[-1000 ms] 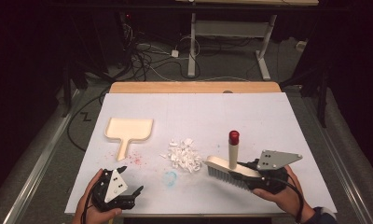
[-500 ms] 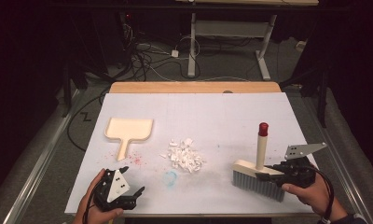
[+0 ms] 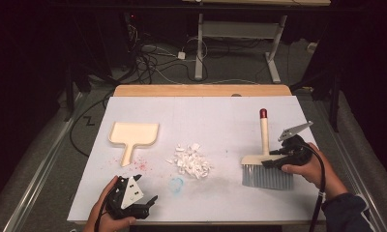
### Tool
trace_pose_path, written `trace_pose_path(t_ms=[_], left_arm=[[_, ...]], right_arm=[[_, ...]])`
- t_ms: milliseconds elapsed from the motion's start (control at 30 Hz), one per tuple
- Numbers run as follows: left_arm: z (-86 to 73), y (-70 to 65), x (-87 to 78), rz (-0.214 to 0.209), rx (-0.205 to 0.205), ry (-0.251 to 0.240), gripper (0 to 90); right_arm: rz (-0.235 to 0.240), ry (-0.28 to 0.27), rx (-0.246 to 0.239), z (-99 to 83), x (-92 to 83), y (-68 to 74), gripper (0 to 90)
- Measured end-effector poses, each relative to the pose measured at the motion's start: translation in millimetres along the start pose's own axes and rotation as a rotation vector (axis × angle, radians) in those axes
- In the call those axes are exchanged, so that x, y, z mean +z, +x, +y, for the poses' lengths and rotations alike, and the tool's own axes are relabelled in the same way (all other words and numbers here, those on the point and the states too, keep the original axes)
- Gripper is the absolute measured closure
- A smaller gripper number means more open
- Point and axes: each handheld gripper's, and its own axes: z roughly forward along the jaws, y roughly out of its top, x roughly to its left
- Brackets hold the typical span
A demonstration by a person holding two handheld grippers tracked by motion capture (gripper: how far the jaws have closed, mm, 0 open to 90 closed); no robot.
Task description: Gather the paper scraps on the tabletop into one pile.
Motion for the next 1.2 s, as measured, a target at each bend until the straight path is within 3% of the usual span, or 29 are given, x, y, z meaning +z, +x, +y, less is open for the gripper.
trace_pose_path(t_ms=[233, 267, 300, 367, 467, 600, 667, 900, 967, 1033, 1200], left_arm=[[-0.8, -0.5, -0.9, 0.001, -0.004, 0.0, 16.3], [-0.7, -0.7, -0.9, 0.001, -0.002, 0.0, 16.2], [-0.5, -0.9, -1.1, 0.0, 0.001, 0.0, 16.3], [0.0, -1.1, -1.3, 0.0, -0.001, -0.004, 16.2], [0.0, -0.9, -1.2, 0.001, -0.008, -0.006, 16.3], [0.6, -0.9, -2.3, 0.004, -0.01, -0.011, 16.2], [0.4, -1.1, -2.7, 0.005, -0.007, -0.01, 16.2], [0.2, 0.2, -5.8, 0.028, -0.003, -0.014, 16.2], [-0.3, 1.2, -5.8, 0.034, -0.002, -0.008, 16.2], [-0.5, 1.6, -5.8, 0.043, 0.002, -0.004, 16.2], [-0.7, 4.5, -8.8, 0.082, -0.01, -0.004, 16.3]], right_arm=[[-0.026, 0.042, -0.018, 11.8, -0.1, -14.4, 44.6], [-0.059, 0.043, -0.029, 12.5, -1.9, -16.4, 47.6], [-0.097, 0.038, -0.028, 12.8, -4.8, -17.9, 56.0], [-0.1, 0.008, -0.02, 12.2, -9.2, -21.3, 54.5], [-0.193, -0.005, -0.009, 11.8, -11.4, -21.1, 52.9], [-0.251, -0.128, 0.016, 9.8, -15.1, -17.1, 53.3], [-0.312, -0.155, 0.017, 9.4, -15.2, -12.7, 53.5], [-0.407, -0.284, -0.03, 8.2, -12.2, 0.2, 48.4], [-0.416, -0.329, -0.033, 9.6, -13.4, 3.7, 44.0], [-0.466, -0.356, -0.048, 12.1, -14.4, 9.1, 41.1], [-0.481, -0.442, -0.047, 13.8, -19.3, 22.3, 30.9]])
